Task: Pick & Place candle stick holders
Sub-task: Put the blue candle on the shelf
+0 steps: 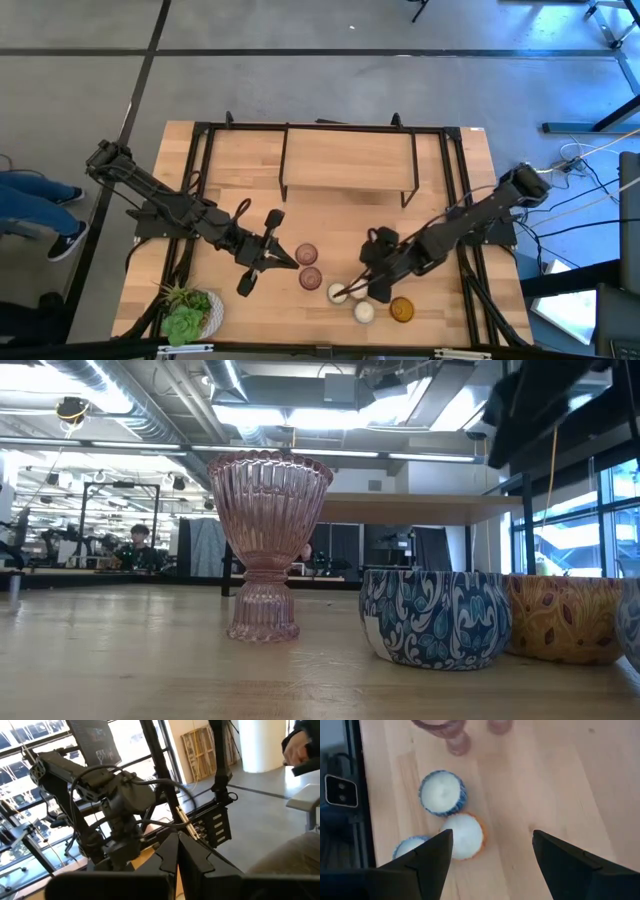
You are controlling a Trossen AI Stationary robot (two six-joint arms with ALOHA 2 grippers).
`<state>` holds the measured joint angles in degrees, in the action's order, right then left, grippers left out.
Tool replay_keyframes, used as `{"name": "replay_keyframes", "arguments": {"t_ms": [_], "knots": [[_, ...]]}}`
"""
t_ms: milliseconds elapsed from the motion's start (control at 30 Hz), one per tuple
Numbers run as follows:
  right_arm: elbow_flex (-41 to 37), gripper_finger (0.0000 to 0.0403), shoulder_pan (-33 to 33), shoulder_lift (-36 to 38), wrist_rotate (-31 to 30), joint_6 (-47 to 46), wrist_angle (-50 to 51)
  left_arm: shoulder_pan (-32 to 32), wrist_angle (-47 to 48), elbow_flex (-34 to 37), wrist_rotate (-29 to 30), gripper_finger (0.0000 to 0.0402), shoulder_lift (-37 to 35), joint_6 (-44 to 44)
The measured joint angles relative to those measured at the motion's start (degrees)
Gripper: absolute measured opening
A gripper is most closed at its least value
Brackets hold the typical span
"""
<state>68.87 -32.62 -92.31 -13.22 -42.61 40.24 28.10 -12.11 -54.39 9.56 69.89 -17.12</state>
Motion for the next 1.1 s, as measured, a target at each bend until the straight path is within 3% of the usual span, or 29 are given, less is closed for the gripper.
{"name": "replay_keyframes", "arguments": {"t_ms": [233,367,733,1100], "knots": [[13.44,0.0277,-1.37,-8.47,0.51,15.38,0.97,0.29,1.22,0.0,0.09,0.0004,-0.02,1.8],[18.8,0.0277,-2.35,-12.09,0.9,19.02,1.89,1.33,1.71,0.0,1.31,0.0004,-0.02,1.95],[19.44,0.0277,3.26,-19.85,2.02,2.97,10.64,4.72,1.67,0.0,5.94,0.0004,-0.02,-1.93],[19.05,0.0277,4.13,-20.2,4.03,2.24,7.44,5.62,1.67,0.0,9.29,0.0004,-0.02,-4.16]]}}
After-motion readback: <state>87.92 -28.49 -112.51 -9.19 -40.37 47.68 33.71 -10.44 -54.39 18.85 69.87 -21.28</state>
